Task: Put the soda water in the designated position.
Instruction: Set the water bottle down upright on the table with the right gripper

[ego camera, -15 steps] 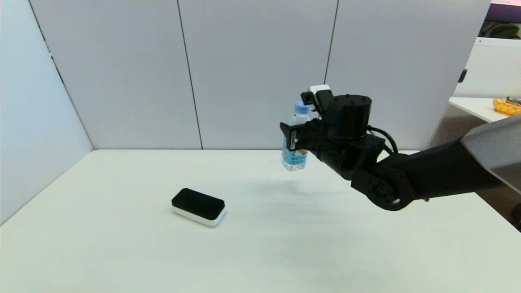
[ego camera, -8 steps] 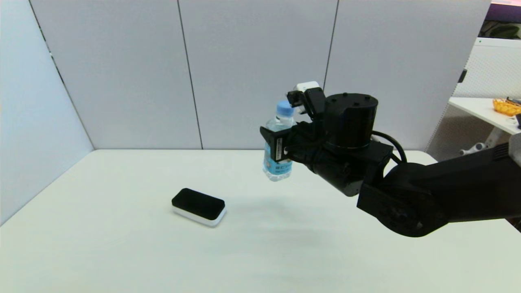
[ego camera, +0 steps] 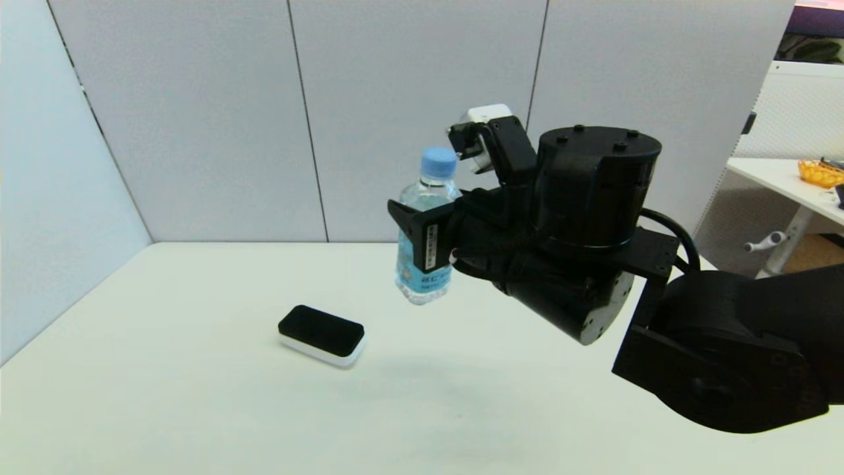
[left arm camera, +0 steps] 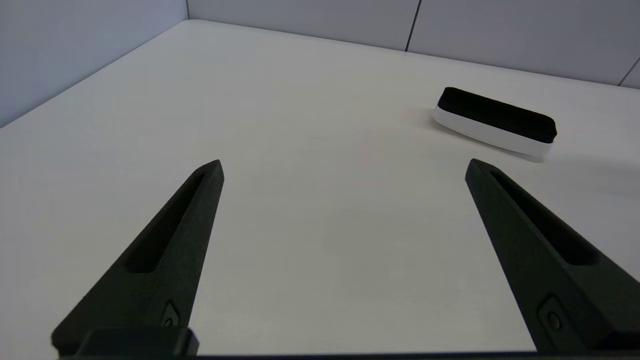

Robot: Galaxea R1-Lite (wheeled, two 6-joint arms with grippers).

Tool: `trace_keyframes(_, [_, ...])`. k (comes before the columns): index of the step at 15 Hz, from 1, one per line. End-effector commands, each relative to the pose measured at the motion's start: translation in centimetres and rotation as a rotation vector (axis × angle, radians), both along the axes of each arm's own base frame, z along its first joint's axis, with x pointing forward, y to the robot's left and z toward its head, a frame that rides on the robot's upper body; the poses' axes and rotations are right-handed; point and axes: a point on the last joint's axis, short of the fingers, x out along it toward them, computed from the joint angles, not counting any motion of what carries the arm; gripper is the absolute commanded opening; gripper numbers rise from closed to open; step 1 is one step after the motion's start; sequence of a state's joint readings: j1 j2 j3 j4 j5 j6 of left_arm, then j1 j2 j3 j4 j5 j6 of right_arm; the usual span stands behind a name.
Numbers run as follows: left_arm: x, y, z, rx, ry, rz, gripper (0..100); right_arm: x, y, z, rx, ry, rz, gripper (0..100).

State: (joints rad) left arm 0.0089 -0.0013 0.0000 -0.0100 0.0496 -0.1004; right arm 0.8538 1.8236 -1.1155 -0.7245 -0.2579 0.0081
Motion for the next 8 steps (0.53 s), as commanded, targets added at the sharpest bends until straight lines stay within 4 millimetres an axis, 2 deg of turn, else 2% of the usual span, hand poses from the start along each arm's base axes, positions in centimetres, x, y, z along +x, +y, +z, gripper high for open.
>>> trace_keyframes(1, [0.0, 0.0, 0.0, -0.001, -0.001, 0.001, 100, -3.1, 1.9, 0.6, 0.01, -0.006, 0.1, 0])
trace_keyframes(8, [0.0, 0.0, 0.0, -0.001, -0.001, 0.001, 100, -6.7, 4.3, 0.3, -0.008, 0.008, 0.222, 0])
